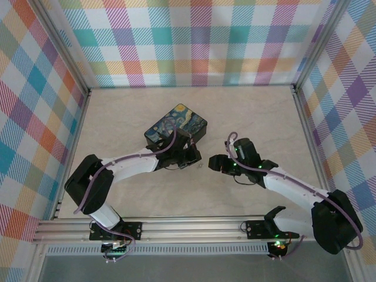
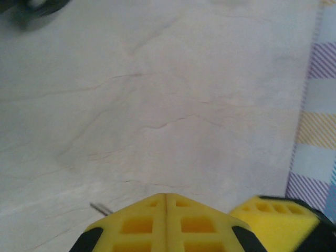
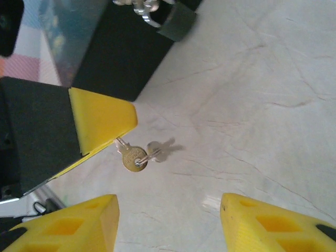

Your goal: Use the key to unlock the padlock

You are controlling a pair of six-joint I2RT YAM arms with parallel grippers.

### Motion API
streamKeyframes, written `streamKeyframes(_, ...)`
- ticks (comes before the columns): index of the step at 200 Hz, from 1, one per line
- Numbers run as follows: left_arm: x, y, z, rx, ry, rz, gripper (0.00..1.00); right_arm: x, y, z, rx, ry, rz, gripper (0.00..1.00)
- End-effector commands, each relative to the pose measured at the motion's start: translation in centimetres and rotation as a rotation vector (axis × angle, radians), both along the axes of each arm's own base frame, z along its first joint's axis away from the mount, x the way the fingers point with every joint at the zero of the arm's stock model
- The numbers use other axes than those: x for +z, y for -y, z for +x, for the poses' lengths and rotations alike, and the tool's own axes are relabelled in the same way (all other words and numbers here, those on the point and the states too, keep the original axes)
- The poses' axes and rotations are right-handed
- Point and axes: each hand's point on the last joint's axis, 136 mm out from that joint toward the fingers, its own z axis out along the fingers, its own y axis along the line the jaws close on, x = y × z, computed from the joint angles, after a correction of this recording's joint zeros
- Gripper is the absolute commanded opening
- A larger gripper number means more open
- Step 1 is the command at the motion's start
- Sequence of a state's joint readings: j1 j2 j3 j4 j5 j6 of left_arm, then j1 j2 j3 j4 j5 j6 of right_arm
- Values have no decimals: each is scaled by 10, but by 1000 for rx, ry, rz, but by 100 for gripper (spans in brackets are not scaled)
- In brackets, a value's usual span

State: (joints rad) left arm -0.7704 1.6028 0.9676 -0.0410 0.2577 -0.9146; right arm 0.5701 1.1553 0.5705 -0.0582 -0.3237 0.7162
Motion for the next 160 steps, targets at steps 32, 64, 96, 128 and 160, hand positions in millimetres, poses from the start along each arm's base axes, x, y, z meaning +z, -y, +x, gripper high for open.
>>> streamKeyframes(32, 71, 16, 5, -208, 229, -207, 0, 51, -31, 6, 218, 103, 237, 45)
streamKeyframes(64, 83, 14, 5, -235, 232, -261, 0, 57, -32, 9, 220, 125, 283, 42)
streamKeyframes(96, 89, 11, 3, -250, 237, -275, 0, 58, -29, 11, 204, 144, 283, 41)
streamKeyframes(128, 92, 11, 1, -259, 245, -281, 0, 64, -27, 14, 202, 178, 283, 37)
streamKeyframes(160, 91, 10, -1, -262, 237, -286, 0, 66, -28, 15, 210, 179, 270, 36)
